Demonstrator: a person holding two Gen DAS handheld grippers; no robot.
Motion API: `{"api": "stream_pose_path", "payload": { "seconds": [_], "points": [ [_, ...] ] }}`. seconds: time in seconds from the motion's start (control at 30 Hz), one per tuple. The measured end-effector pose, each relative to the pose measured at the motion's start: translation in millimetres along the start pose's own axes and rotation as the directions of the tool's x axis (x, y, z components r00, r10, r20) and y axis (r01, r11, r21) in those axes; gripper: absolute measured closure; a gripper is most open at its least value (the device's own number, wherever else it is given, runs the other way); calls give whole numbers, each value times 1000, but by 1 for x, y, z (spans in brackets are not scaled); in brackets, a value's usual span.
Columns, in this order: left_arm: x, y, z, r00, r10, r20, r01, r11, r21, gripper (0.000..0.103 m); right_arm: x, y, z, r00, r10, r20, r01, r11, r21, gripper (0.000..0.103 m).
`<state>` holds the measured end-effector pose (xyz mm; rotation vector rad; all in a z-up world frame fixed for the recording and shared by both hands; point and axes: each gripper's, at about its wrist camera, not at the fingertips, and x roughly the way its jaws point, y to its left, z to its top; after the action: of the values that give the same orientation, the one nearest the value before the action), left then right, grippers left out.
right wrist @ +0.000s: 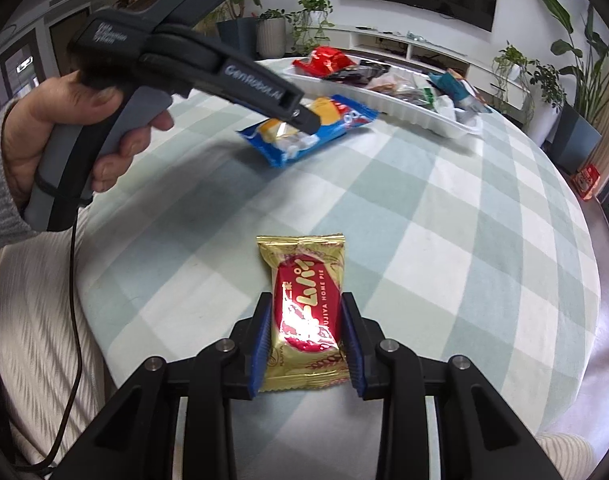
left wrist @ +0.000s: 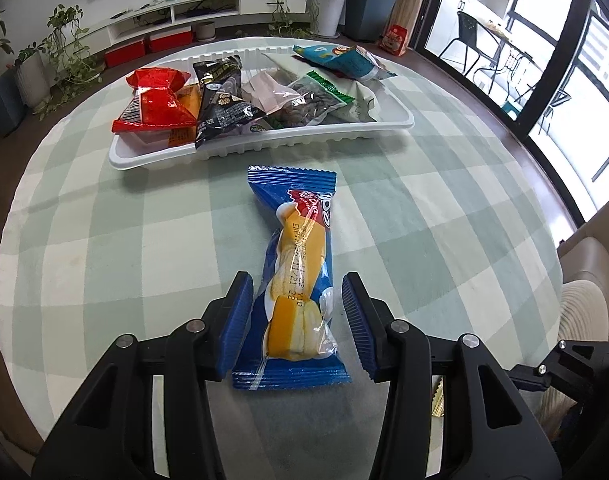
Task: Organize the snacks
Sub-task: 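Grasp the blue-white wafer packet with the left tool while the right tool grasps the gold-red snack, then carry the wafer packet with the left tool while the right tool carries the gold-red snack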
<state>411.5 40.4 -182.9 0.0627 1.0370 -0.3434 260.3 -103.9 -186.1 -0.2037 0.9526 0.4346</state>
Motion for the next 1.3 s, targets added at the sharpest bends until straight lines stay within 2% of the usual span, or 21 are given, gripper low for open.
{"api": "stream_pose_path", "payload": {
  "seconds": [0.17, 0.4, 0.43, 0.47, 0.7, 1.03, 1.3],
  "points": [
    [19, -2, 5, 999, 12, -32, -11, 1000, 13, 59, 3, -15, 4, 1000, -1, 4, 0, 1000, 30, 68],
    [24, 3, 6, 1000, -10, -2, 10, 1000, 1, 59, 7, -24, 9, 1000, -5, 8, 4, 999, 37, 68],
    [25, 5, 7, 1000, -15, 1, 15, 1000, -8, 62, 7, -25, 10, 1000, -4, 9, 4, 999, 38, 68],
    [25, 6, 7, 1000, -10, 3, 10, 1000, -10, 70, 8, -25, 10, 1000, -5, 10, 5, 999, 36, 68],
    [21, 12, 3, 999, -31, 18, 32, 998, -50, 73, 8, -29, 12, 1000, 0, 12, -1, 999, 45, 68],
    [5, 8, -17, 997, -79, 16, 80, 994, -74, 73, -1, -45, 10, 998, 65, 25, -68, 988, 140, 68],
    [-21, 4, -36, 995, -97, 33, 99, 992, -72, 73, -13, -57, 4, 986, 160, 55, -169, 954, 246, 68]
  ]
}}
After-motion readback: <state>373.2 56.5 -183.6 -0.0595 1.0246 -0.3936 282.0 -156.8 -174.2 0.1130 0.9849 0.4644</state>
